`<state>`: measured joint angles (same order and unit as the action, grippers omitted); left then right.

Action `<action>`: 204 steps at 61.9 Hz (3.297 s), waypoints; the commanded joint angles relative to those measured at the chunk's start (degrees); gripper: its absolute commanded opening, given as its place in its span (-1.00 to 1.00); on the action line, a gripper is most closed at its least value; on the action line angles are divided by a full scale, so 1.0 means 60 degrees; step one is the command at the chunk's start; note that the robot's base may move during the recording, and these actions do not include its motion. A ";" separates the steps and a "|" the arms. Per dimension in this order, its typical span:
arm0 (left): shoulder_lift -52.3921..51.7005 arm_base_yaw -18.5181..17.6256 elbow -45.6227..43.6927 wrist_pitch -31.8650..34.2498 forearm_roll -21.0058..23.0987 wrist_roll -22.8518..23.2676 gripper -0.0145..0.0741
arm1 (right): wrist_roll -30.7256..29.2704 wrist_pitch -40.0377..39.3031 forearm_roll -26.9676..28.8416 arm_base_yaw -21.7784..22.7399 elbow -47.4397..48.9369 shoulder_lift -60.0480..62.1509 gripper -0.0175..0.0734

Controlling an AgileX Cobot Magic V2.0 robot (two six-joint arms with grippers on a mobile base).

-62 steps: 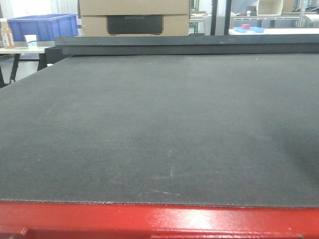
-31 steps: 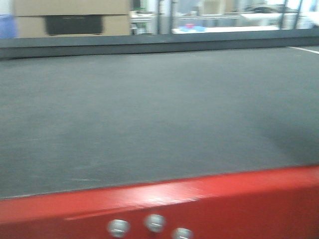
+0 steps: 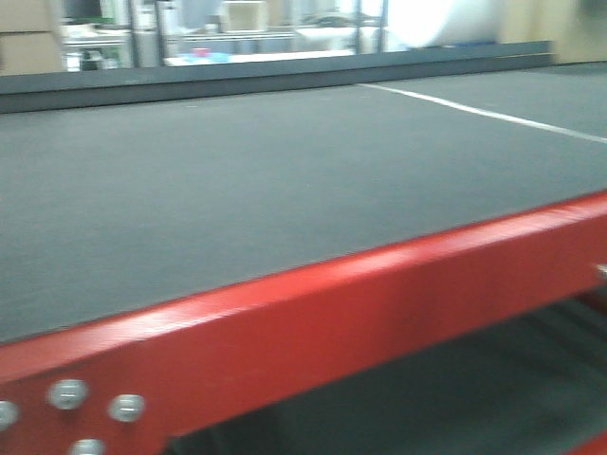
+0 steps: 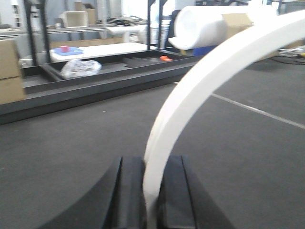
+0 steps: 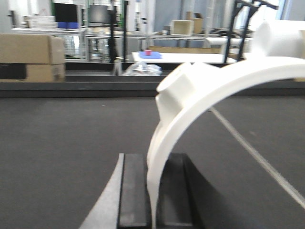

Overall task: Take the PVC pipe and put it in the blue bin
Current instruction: 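Turn the base away from the table while holding both clamps, then drive the base toward the shelf of blue bins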

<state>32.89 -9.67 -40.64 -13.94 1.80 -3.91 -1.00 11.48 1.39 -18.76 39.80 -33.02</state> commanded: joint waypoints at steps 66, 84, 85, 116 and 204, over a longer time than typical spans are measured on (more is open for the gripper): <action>-0.0044 -0.0058 -0.0004 0.0269 0.0075 0.0003 -0.92 | -0.0047 -0.0269 -0.0102 -0.0014 -0.0014 0.0060 -0.95; -0.0044 -0.0058 -0.0004 0.0269 0.0075 0.0003 -0.92 | -0.0047 -0.0269 -0.0102 -0.0014 -0.0014 0.0060 -0.95; -0.0044 -0.0058 -0.0004 0.0269 0.0075 0.0003 -0.92 | -0.0047 -0.0269 -0.0102 -0.0014 -0.0014 0.0060 -0.95; -0.0044 -0.0058 -0.0004 0.0269 0.0075 0.0003 -0.92 | -0.0047 -0.0269 -0.0102 -0.0014 -0.0014 0.0060 -0.95; -0.0044 -0.0058 -0.0004 0.0269 0.0075 0.0003 -0.92 | -0.0047 -0.0269 -0.0102 -0.0014 -0.0014 0.0060 -0.95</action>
<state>32.89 -9.67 -40.64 -13.94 1.80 -3.91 -1.00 11.26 1.39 -18.76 39.80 -32.91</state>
